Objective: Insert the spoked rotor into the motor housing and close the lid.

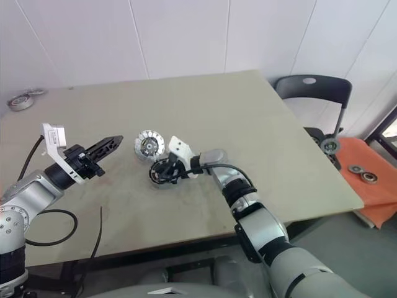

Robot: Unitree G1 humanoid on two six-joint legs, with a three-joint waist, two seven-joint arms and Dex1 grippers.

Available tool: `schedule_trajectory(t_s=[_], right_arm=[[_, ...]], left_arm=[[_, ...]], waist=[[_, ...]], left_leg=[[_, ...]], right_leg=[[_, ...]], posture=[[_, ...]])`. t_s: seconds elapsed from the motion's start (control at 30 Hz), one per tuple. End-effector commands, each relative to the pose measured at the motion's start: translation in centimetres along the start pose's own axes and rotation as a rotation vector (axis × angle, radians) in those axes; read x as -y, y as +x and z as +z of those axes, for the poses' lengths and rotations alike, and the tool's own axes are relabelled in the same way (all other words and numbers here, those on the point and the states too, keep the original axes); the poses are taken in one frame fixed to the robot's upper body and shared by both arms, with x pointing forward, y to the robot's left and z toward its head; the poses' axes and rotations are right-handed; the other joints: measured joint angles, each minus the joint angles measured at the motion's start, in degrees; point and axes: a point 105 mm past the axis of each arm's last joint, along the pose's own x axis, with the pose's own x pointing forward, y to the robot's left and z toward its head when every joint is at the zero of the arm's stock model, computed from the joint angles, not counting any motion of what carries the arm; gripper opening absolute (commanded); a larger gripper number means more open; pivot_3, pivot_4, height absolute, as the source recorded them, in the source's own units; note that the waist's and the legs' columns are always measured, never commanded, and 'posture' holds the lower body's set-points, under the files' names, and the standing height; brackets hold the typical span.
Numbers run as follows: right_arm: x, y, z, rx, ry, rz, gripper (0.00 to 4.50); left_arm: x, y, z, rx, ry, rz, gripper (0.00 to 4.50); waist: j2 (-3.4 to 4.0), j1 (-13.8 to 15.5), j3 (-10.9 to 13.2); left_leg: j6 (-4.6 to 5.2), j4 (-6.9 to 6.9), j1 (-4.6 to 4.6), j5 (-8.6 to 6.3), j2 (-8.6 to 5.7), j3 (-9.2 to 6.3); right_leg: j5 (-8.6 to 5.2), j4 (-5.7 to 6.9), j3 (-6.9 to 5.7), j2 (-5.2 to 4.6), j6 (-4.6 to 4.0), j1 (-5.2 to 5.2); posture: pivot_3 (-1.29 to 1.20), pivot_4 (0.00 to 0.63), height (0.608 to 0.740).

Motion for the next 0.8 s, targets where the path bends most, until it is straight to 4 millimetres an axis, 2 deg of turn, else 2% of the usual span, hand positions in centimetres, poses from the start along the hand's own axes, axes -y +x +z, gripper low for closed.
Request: schedule_trajectory(t_s=[0.03, 0.13, 0.2, 0.3, 0.37, 0.5, 0.6, 0.67, 0.73, 0.8], right_arm=[[0.3, -0.1, -1.7, -0.054, 0.05, -0.025, 0.05], [0.8, -0.4, 1.4, 0.085, 0.122, -0.009, 0.05], [0.5, -0.9, 3.9, 0.194, 0.206, 0.067, 0.05], [0.3, -1.8, 6.4, 0.288, 0.289, 0.146, 0.05], [0.3, -1.8, 6.0, 0.265, 0.276, 0.137, 0.05], [0.3, -1.1, 3.5, 0.16, 0.233, 0.081, 0.05], [0.1, -0.7, 0.2, 0.036, 0.213, 0.042, 0.05], [0.2, -0.6, -1.2, -0.02, 0.195, 0.011, 0.05], [0.3, -0.6, -1.5, -0.029, 0.19, 0.002, 0.05], [0.4, -0.7, -0.9, -0.007, 0.189, 0.011, 0.05]], left_arm=[[0.3, -0.2, 0.9, 0.032, 0.033, -0.004, 0.0], [0.3, -0.2, 0.9, 0.032, 0.032, -0.003, 0.0], [0.3, -0.1, 0.9, 0.032, 0.032, -0.005, 0.0], [0.3, 0.0, 0.8, 0.032, 0.03, -0.007, 0.0], [0.3, 0.1, 0.8, 0.032, 0.03, -0.009, 0.0], [0.4, 0.2, 0.9, 0.032, 0.029, -0.014, 0.0], [0.4, 0.2, 0.8, 0.031, 0.029, -0.014, 0.0], [0.5, 0.1, 0.8, 0.028, 0.029, -0.016, 0.0], [0.6, 0.0, 0.7, 0.015, 0.028, -0.021, 0.0], [0.8, -0.4, 0.2, -0.031, 0.029, -0.035, 0.0]], waist=[[-0.01, 0.0, -0.01], [-0.01, 0.03, 0.0], [0.0, 0.06, 0.01], [0.03, 0.11, 0.04], [0.03, 0.12, 0.04], [0.03, 0.12, 0.03], [0.02, 0.16, 0.03], [0.04, 0.12, 0.04], [0.02, 0.03, 0.03], [0.02, 0.02, 0.03]], left_leg=[[0.0, 0.02, 0.02, 0.0, 0.0, 0.0], [-0.03, 0.09, 0.04, 0.02, 0.0, 0.0], [-0.05, 0.12, -0.01, 0.03, 0.0, -0.01], [-0.05, 0.07, -0.11, 0.03, 0.0, -0.01], [-0.05, -0.03, -0.14, 0.03, 0.0, -0.02], [-0.05, -0.15, -0.14, 0.03, 0.01, -0.03], [-0.05, -0.11, -0.19, 0.02, 0.0, -0.01], [-0.05, -0.07, -0.2, 0.02, 0.0, 0.0], [-0.05, -0.03, -0.07, 0.03, 0.0, 0.01], [-0.05, 0.03, -0.01, 0.03, 0.0, 0.01]], right_leg=[[-0.01, 0.0, 0.0, 0.0, -0.01, 0.04], [-0.02, 0.02, 0.0, 0.0, -0.04, 0.08], [0.0, 0.03, 0.0, 0.0, -0.05, 0.05], [0.07, 0.03, 0.0, 0.0, 0.05, -0.07], [0.15, 0.02, 0.0, 0.0, 0.07, -0.15], [0.13, -0.01, -0.02, 0.0, 0.08, -0.2], [0.09, -0.04, -0.01, 0.0, 0.12, -0.21], [0.09, -0.04, -0.01, 0.0, 0.12, -0.19], [0.04, -0.01, 0.01, 0.0, 0.05, -0.08], [-0.01, 0.02, 0.01, 0.01, -0.03, -0.01]], posture=[[0.0, 0.0, 0.74], [0.0, 0.0, 0.74], [0.0, 0.0, 0.74], [0.0, 0.0, 0.74], [0.0, 0.0, 0.74], [0.0, 0.0, 0.74], [0.0, 0.0, 0.74], [0.0, 0.0, 0.74], [0.0, 0.0, 0.74], [0.0, 0.0, 0.74]])
